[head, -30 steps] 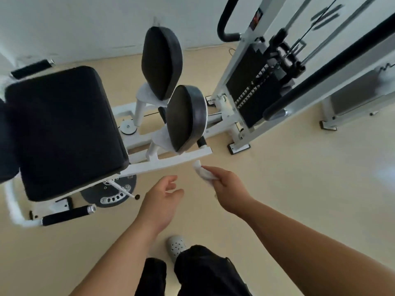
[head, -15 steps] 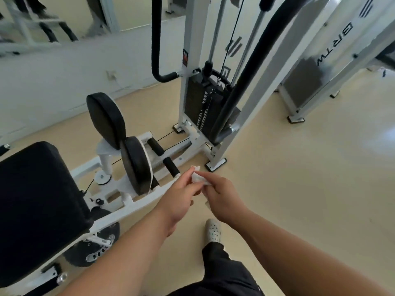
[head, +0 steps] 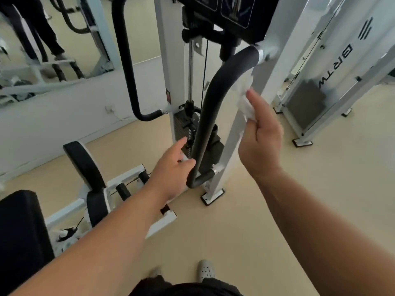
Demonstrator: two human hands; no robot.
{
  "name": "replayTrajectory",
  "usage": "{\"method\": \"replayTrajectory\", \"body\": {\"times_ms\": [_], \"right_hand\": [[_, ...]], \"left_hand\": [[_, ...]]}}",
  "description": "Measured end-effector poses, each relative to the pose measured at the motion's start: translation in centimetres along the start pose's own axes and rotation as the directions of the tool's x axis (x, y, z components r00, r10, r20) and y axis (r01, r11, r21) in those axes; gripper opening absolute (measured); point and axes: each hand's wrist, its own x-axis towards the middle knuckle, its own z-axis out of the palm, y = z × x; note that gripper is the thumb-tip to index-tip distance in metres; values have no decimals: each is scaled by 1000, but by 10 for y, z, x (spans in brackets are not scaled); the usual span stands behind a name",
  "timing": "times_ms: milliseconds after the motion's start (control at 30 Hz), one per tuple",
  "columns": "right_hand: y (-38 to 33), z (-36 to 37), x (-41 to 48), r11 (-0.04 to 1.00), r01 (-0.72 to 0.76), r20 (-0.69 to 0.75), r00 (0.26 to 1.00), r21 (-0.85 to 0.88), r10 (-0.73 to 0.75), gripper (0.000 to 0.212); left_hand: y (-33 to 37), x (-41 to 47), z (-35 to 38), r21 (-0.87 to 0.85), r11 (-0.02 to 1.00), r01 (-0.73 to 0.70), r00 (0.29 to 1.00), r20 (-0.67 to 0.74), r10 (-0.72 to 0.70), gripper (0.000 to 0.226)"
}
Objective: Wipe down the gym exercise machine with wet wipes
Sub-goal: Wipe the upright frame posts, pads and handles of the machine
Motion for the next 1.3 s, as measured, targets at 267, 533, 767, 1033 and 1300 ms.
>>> {"method": "replayTrajectory", "body": {"times_ms": [267, 533, 767, 1033, 1300], "right_hand": [[-2, 22, 76, 832, 391, 188, 920, -393, -344, 67], [-19, 48, 51, 684, 410, 267, 912, -603, -311, 100], [-19, 21, 97, 547, 574, 414, 819, -609, -398, 101], [-13, 40, 70, 664, 493, 300, 870, -562, -391, 96], [16, 1, 112, 451, 798, 505, 603, -400, -618, 77]], "left_hand": [[50, 73, -7, -117, 958, -262, 930, 234, 283, 64], [44, 87, -9, -52, 890, -453, 797, 423, 430, 96], [40, 97, -17, 71, 879, -472, 795, 465, 390, 107], [39, 96, -11, 163, 887, -433, 829, 458, 321, 95], [56, 83, -9, 56, 932, -358, 897, 299, 326, 77]]}}
